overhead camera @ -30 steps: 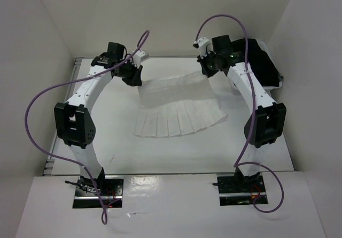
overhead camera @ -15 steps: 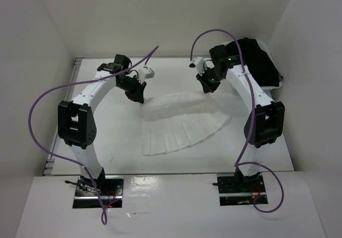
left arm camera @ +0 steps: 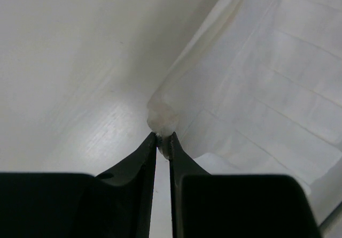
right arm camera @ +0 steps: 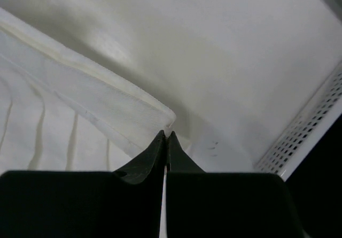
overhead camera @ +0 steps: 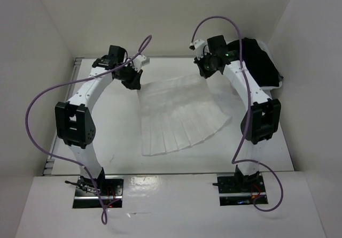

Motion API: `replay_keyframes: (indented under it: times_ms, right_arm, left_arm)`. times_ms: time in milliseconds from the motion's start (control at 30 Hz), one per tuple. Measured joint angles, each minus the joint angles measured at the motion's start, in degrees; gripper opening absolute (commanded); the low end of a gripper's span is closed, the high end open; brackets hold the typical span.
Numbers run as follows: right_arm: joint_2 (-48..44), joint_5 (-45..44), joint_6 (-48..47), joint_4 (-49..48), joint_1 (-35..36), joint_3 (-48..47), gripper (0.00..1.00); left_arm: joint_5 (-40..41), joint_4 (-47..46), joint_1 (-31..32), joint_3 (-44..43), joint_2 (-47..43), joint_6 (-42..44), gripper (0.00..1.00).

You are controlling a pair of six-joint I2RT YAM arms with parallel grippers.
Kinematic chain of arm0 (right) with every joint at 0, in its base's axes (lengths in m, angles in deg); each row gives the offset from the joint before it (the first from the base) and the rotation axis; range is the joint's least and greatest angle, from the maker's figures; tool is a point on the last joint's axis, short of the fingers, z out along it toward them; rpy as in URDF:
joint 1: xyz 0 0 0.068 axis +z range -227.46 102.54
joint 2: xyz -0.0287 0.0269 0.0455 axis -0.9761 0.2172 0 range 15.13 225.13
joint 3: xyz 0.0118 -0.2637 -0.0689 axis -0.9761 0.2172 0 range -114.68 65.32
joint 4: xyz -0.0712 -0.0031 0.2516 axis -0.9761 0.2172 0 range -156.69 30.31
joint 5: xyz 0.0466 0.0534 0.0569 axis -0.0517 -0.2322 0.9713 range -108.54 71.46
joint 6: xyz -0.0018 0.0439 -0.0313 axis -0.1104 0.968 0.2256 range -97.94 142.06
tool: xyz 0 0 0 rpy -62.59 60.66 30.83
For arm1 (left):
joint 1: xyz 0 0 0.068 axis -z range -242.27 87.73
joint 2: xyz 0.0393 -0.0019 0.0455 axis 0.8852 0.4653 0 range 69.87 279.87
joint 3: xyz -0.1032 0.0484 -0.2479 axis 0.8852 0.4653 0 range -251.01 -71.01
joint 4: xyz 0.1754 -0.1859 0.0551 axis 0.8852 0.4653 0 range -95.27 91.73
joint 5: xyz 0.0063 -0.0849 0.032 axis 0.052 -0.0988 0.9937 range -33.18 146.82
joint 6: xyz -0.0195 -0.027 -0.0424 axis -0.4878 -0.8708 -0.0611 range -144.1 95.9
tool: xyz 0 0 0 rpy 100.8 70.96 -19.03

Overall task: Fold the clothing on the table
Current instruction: Fold the skirt

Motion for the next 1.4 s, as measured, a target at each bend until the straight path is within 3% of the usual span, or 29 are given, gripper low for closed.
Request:
replay_keyframes:
  times_ms: [367,600,767,1067,1267,1367,1400]
  right_arm:
    - [10.1,-12.2,8.0,-7.8,2.6,-21.2,0.00]
    - [12.7,-16.3,10.7,-8.5,3.8,-27.2,0.00]
    - [10.1,-18.8,6.9,-9.4,6.1,-17.4,0.00]
    - [7.7,-23.1,-0.1,-14.8,7.8,9.9,0.00]
    - [7.7,-25.2,-1.9,-18.5,7.0,15.1,0.00]
    - [7.7,-25.5,-2.1,-20.5,6.4,15.1,0.00]
    - [7.7,-25.5,-2.2,-21.1,6.4,15.1,0.06]
  left_arm:
    - [13.4,-7.9,0.1,-11.8,1.2,-7.0,0.00]
    - [14.5,-9.7,0.2,-11.8,1.2,-7.4,0.00]
    - [13.8,-9.4,0.5,-3.9,0.2,-6.5,0.00]
    - [14.0,-10.6,4.8,7.6,0.0,-6.0,0.03]
    - [17.6,-12.7,9.6,9.4,0.0,-6.0,0.08]
    - [19.3,-14.3,10.8,11.1,0.0,-6.0,0.29]
    - [19.7,-14.6,11.1,11.7,0.0,-6.0,0.38]
